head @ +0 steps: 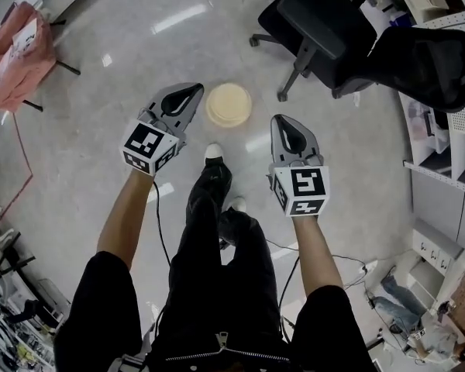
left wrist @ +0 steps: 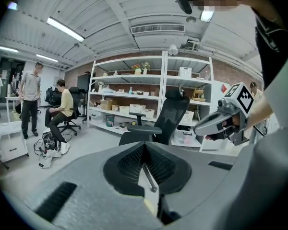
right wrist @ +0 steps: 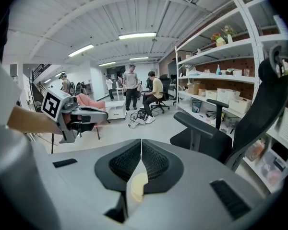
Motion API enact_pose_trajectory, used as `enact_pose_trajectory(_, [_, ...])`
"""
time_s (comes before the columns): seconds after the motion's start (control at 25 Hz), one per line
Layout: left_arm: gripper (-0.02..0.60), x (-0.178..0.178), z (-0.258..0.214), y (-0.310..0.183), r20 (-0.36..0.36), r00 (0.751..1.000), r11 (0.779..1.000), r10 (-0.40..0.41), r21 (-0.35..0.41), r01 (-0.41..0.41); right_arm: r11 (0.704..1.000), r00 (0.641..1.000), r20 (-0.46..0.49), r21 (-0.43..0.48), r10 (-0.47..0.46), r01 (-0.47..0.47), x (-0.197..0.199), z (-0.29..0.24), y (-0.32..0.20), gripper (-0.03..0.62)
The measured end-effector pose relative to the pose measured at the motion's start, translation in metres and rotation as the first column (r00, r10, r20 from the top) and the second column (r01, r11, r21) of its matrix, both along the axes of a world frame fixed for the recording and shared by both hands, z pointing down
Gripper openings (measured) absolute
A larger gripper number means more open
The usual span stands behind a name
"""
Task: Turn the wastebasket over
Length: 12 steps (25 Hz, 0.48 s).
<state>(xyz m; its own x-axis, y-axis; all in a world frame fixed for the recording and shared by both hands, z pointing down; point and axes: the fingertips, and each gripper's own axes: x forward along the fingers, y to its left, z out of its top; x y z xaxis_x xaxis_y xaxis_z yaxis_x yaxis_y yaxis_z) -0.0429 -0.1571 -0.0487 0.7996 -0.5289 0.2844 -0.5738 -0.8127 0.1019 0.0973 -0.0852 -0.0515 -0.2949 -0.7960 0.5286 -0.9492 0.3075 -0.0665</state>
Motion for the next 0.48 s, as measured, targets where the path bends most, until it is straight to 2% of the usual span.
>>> enact_pose_trajectory(0.2, [0.005, 0.006, 0.066, 0.002, -0.002, 1.0, 1.0, -0.006, 0.012, 0.006, 0.999, 1.0, 0.01, 0.032, -0.023, 0.023, -0.005, 0.069, 0.0, 0.012])
enact_pose_trajectory(0.48, [0.005, 0.008, 0.176, 0.006, 0.037, 0.999, 0.999, 0.01, 0.033, -0.011, 0.997, 1.0, 0.012, 0.07, -0.028, 0.027, -0.001, 0.171, -0.012, 0.011])
